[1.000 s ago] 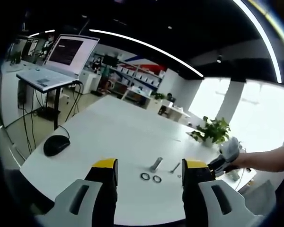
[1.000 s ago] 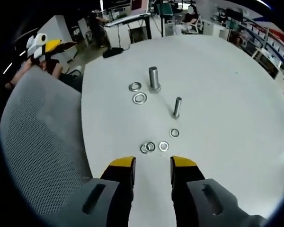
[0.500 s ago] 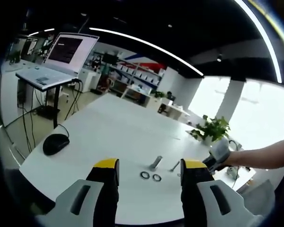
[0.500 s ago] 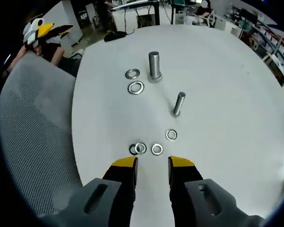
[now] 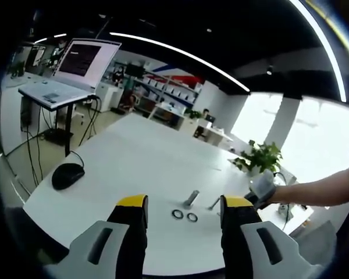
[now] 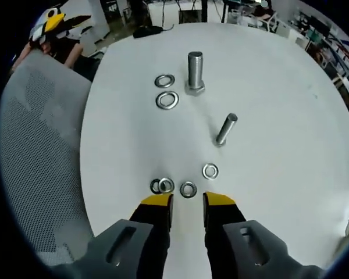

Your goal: Place the washer onto the threaded stud by aligning its center hole with the stud, sliding it down to the base, and recovering from edge contact or off-axis alignment until the washer reaches the visible bottom stop.

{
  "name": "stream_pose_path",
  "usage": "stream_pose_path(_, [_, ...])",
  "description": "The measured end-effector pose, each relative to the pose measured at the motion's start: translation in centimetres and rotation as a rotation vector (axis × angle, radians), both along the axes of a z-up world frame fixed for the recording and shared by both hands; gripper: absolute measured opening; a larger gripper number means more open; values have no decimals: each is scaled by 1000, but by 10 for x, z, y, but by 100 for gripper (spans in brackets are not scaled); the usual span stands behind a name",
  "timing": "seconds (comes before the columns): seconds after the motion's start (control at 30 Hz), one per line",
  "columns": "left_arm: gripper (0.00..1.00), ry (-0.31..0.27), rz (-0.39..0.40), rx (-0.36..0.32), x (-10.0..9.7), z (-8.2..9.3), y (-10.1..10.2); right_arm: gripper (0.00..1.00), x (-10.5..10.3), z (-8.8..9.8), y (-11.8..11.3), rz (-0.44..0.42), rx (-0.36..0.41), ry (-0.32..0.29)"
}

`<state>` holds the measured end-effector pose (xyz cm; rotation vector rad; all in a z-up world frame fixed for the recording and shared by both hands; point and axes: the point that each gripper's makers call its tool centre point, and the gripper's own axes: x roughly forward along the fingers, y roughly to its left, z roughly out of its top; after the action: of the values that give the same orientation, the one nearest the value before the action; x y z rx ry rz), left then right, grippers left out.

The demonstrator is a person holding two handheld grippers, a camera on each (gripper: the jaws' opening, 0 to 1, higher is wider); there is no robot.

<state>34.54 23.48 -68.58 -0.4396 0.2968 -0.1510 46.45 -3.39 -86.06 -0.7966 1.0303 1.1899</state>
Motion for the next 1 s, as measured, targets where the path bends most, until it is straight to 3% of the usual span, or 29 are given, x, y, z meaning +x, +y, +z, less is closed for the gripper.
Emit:
stream_pose_path(0.5, [47, -3, 2, -7, 1, -4, 5, 18, 7, -6, 4, 24, -29, -4])
stream_pose_path(0.6, [47, -5, 1, -7, 1, -2, 3, 17, 7, -7, 4, 64, -47, -27])
stream_pose_path(1.0, [47, -1, -5, -4, -1, 3, -3, 14, 8, -6, 5, 54, -41, -38])
